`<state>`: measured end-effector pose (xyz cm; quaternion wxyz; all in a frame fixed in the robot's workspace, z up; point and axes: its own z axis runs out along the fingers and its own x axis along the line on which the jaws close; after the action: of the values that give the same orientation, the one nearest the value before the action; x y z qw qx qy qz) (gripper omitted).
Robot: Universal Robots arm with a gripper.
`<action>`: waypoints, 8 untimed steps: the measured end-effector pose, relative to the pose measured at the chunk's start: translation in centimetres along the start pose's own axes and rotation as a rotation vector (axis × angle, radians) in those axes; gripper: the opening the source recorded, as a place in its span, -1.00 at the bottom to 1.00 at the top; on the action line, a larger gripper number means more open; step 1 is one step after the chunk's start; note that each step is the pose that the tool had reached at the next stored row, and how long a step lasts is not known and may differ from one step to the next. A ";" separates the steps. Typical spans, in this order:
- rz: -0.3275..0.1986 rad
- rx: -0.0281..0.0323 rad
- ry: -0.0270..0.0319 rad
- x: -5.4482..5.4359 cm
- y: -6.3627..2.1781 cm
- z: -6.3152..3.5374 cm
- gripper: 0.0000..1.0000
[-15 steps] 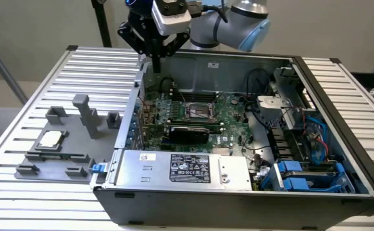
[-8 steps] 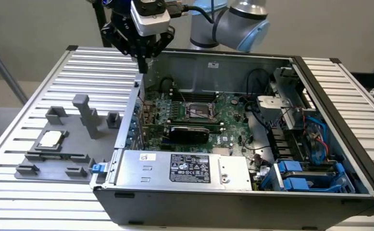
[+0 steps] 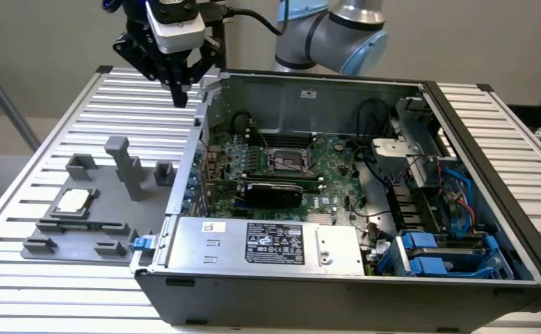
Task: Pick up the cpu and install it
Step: 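Reach for the cpu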
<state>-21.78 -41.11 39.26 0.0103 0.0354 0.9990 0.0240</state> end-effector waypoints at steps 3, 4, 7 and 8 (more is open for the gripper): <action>0.000 0.0003 0.0000 1.3 -0.20 -0.03 -0.79; 0.000 0.0005 -0.0001 1.8 -0.26 -0.03 -0.79; 0.000 0.0016 -0.0001 3.1 -0.41 -0.03 -0.79; 0.000 0.0021 -0.0001 3.6 -0.46 -0.02 -0.79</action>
<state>-25.43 -41.30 39.19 0.0103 0.0354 0.9991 0.0230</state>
